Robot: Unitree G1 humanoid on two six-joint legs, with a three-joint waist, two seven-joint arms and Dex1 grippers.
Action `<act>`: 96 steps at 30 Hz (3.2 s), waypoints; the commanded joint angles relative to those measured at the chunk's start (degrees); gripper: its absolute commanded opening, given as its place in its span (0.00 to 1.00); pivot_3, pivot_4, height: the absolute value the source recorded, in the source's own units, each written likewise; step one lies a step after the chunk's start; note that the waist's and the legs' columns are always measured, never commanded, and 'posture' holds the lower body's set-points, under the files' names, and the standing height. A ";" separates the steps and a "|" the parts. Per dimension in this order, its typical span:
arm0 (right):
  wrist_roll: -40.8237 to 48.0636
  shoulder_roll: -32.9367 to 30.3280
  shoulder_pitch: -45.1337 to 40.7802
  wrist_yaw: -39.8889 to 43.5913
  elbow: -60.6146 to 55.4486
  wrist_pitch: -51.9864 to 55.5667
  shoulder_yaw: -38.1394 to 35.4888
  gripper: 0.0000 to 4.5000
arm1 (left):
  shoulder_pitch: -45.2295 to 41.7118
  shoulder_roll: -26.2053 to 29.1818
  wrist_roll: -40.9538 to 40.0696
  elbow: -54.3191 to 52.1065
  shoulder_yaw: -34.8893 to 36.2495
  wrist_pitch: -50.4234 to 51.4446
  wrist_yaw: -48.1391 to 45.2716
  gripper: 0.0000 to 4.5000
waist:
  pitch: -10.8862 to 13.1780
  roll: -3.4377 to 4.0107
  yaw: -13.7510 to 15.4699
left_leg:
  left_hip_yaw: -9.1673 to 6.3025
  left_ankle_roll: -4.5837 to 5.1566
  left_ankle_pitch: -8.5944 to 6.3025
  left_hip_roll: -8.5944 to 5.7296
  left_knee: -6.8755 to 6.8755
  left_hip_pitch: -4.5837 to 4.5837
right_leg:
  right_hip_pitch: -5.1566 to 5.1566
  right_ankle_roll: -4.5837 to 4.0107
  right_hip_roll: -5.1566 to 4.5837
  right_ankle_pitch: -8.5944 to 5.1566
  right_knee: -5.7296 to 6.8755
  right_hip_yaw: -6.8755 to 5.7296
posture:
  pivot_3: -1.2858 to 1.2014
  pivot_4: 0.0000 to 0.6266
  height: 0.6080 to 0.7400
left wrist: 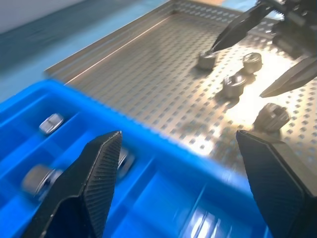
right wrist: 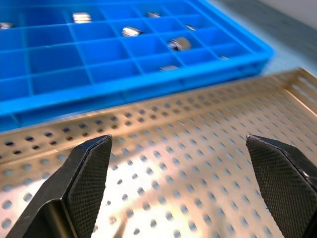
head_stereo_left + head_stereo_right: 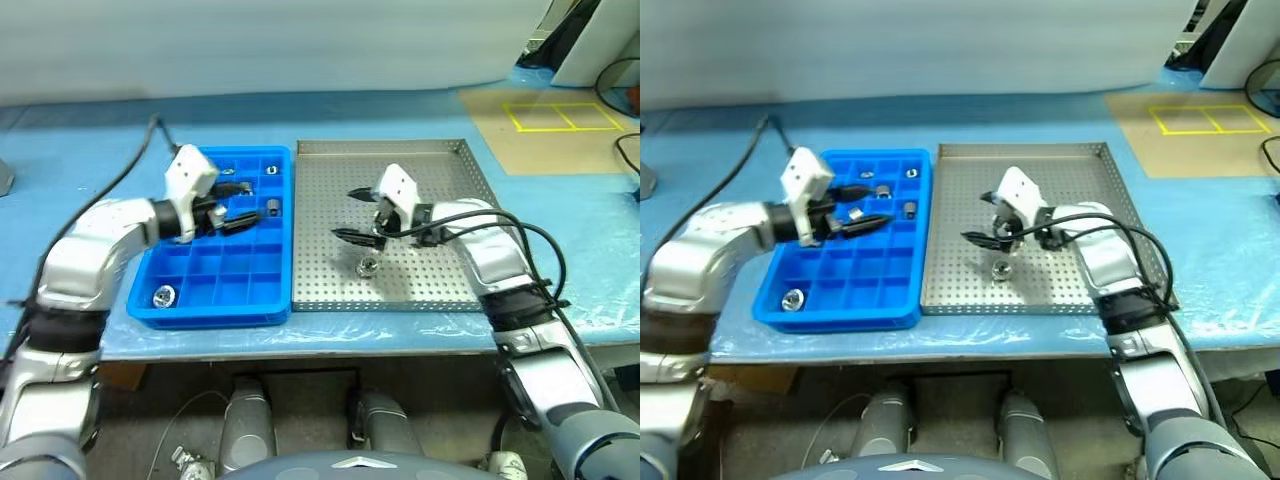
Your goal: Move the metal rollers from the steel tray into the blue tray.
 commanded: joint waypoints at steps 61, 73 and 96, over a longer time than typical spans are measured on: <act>6.00 -5.13 17.53 -16.37 -27.29 15.66 -6.70 1.00 | -12.28 -21.31 20.55 32.25 -10.66 -26.53 -11.11 0.41 | -0.01 0.07 -6.70 | 0.25 1.04 -0.65 -0.13 0.26 0.26 | 0.60 0.44 -0.03 0.21 -0.95 0.43 | 0.33 0.24 1.00; 5.85 -1.69 5.51 -8.70 -16.99 9.42 1.21 1.00 | -6.04 -5.86 8.38 11.54 1.88 -10.60 -11.63 0.41 | 0.12 0.26 -6.41 | 0.34 0.92 -0.59 -0.09 0.17 -0.08 | 0.02 0.35 0.00 0.24 -0.75 0.43 | 0.39 0.24 1.00; 2.90 11.28 -9.77 1.99 4.77 -3.95 10.05 1.00 | 25.55 5.56 1.94 -14.65 19.89 2.10 6.09 0.41 | 0.17 0.22 -0.92 | 0.25 0.68 -0.45 0.01 -0.20 -0.13 | -0.03 0.25 -0.03 0.19 -0.71 0.12 | 0.53 0.24 1.00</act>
